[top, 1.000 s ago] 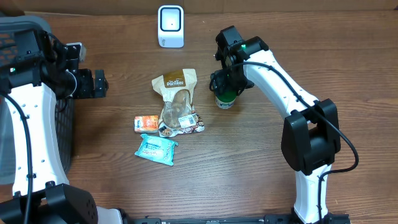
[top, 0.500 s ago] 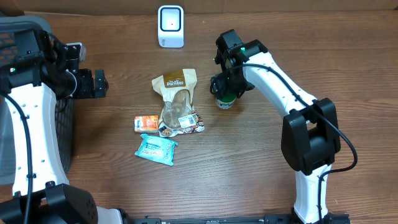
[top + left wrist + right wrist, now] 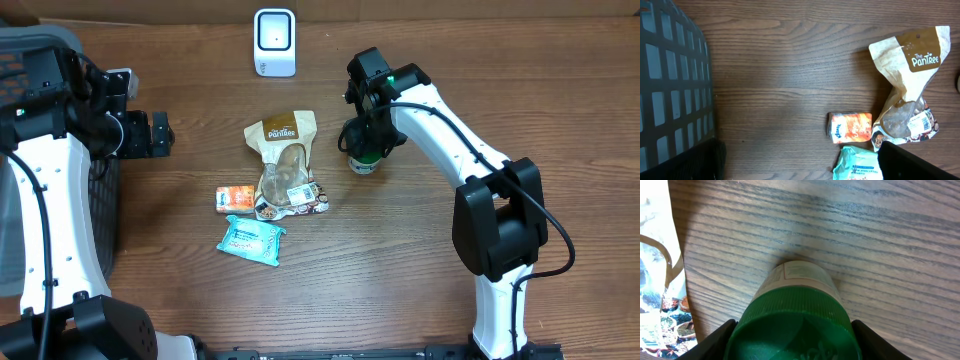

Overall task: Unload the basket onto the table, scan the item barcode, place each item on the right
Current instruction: 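Lift the bottle and hold it before the scanner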

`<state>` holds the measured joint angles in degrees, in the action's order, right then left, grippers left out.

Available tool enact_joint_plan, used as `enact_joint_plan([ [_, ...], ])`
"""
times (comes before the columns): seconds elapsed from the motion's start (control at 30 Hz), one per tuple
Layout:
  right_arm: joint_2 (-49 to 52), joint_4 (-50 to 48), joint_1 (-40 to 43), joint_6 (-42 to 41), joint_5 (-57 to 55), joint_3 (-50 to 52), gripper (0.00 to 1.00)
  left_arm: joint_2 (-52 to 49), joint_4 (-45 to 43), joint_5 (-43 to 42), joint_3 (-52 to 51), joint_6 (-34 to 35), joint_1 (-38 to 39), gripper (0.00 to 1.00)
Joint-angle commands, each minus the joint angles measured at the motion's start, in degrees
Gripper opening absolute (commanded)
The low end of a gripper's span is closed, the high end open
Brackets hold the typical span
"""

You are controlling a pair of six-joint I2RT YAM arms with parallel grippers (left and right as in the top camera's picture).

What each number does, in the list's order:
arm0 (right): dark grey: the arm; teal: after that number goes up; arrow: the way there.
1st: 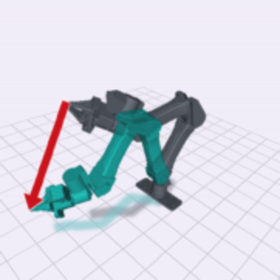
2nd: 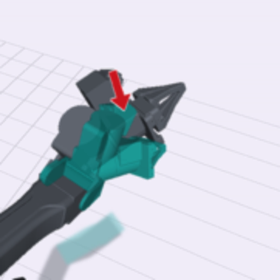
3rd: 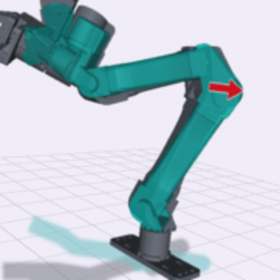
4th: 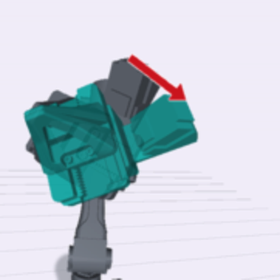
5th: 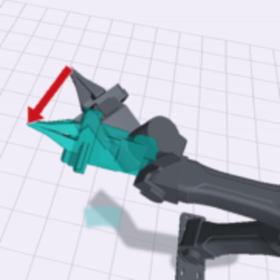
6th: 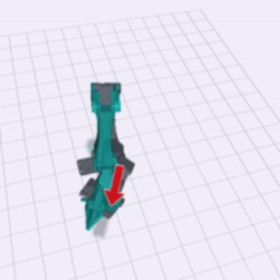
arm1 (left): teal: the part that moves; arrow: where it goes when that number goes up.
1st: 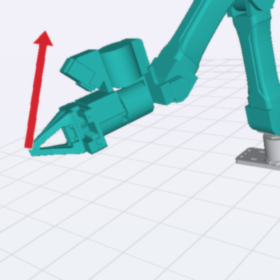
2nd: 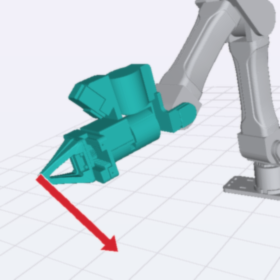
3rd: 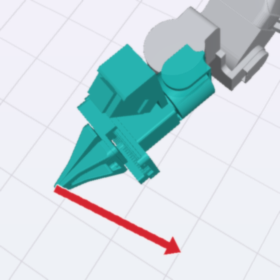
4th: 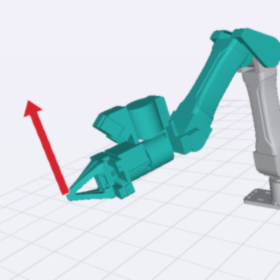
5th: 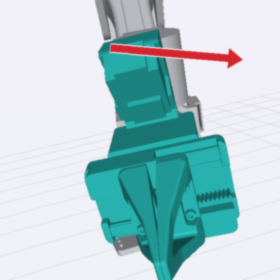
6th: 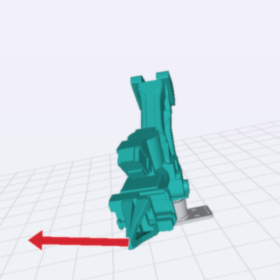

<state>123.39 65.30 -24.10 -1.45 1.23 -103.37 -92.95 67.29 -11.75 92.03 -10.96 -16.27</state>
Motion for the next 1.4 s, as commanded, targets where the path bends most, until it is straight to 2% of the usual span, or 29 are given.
enact_joint_plan([
  [0.0, 0.15, 1.44, -0.02, -0.02, 2.91, -1.9, 0.36, -0.52, -0.2, 0.13, 1.03, -1.07, -0.2, 1.0],
  [0.07, 0.07, 2.64, -0.02, 0.0, 5.11, -3.87, 0.31, -0.52, -0.2, 0.13, 1.03, -1.07, -0.22, 1.0],
  [0.2, 0.04, 5.81, 0.13, 0.0, 10.6, -8.94, 0.27, -0.52, -0.2, 0.13, 1.03, -1.07, -0.22, 0.99],
  [0.33, 0.04, 11.34, 1.11, 0.28, 21.11, -16.0, 0.2, -0.52, -0.2, 0.13, 1.03, -1.07, -0.22, 0.99],
  [0.6, -0.72, 22.25, 5.62, 15.65, 53.68, -28.09, 0.19, -0.52, -0.2, 0.13, 1.03, -1.07, -0.22, 0.99],
  [0.73, -1.42, 25.35, 9.29, 18.91, 68.61, -30.88, 0.19, -0.52, -0.2, 0.13, 1.03, -1.07, -0.22, 0.99],
  [0.9, -1.68, 26.45, 12.9, 18.86, 79.89, -30.97, 0.19, -0.52, -0.2, 0.13, 1.03, -1.07, -0.2, 0.99],
  [1.17, -1.68, 25.59, 13.66, 18.86, 77.64, -30.97, 0.19, -0.52, -0.2, 0.13, 1.03, -1.07, -0.2, 0.99],
  [1.27, -1.68, 23.43, 13.0, 18.43, 72.98, -30.95, 0.13, -0.52, -0.2, 0.13, 1.03, -1.07, -0.22, 0.99],
  [1.37, -1.68, 18.34, 11.54, 12.35, 63.82, -30.95, 0.11, -0.52, -0.2, 0.13, 1.01, -1.07, -0.22, 1.0],
])
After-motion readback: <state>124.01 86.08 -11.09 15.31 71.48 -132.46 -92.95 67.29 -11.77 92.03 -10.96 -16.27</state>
